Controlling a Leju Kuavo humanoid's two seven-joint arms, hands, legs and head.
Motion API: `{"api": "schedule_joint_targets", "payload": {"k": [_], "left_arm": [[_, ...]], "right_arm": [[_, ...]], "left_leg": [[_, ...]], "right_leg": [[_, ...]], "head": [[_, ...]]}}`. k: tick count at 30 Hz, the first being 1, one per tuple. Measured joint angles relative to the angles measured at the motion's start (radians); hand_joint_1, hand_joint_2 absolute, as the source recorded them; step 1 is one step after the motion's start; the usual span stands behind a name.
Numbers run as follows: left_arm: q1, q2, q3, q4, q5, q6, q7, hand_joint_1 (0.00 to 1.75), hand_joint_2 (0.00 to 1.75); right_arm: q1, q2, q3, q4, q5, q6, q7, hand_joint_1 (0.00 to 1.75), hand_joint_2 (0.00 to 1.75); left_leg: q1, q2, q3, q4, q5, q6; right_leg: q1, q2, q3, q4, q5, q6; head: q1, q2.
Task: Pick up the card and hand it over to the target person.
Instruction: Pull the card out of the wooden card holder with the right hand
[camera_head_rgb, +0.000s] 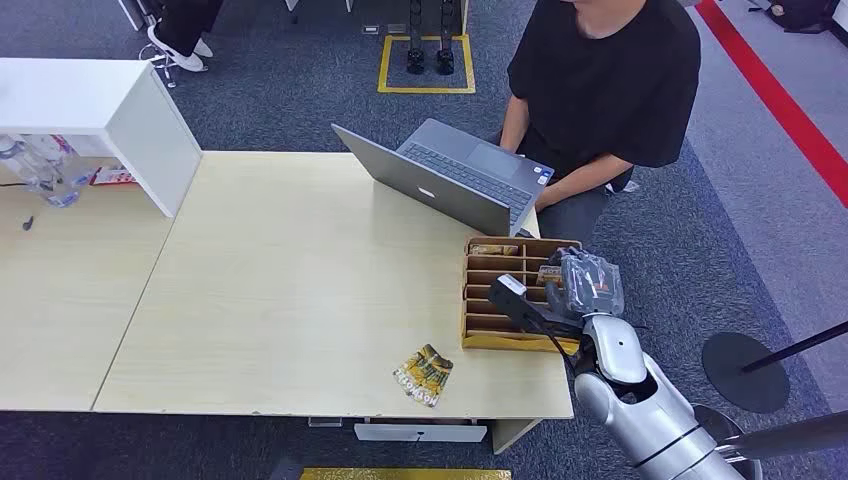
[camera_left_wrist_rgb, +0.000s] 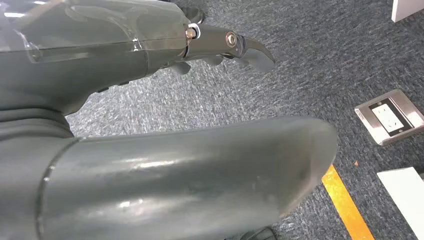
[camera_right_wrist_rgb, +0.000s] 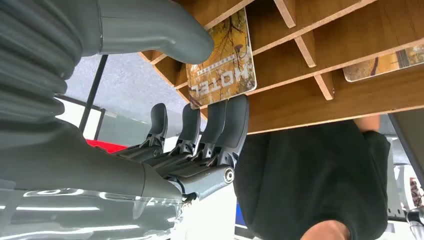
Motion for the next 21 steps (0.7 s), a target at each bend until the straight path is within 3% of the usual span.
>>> {"api": "schedule_joint_targets", "payload": {"k": [21], "left_arm": [[0.004, -0.002, 0.007, -0.001, -0.003, 0.001, 0.001, 0.00, 0.00]], "right_arm": [[0.001, 0.001, -0.001, 0.001, -0.012, -0.001, 0.007, 1.24, 1.75]], "left_leg": [[0.000, 0.000, 0.000, 0.000, 0.000, 0.000]], "right_leg": [[0.000, 0.000, 0.000, 0.000, 0.000, 0.000]], "head": [[0.000, 0.000]]}}
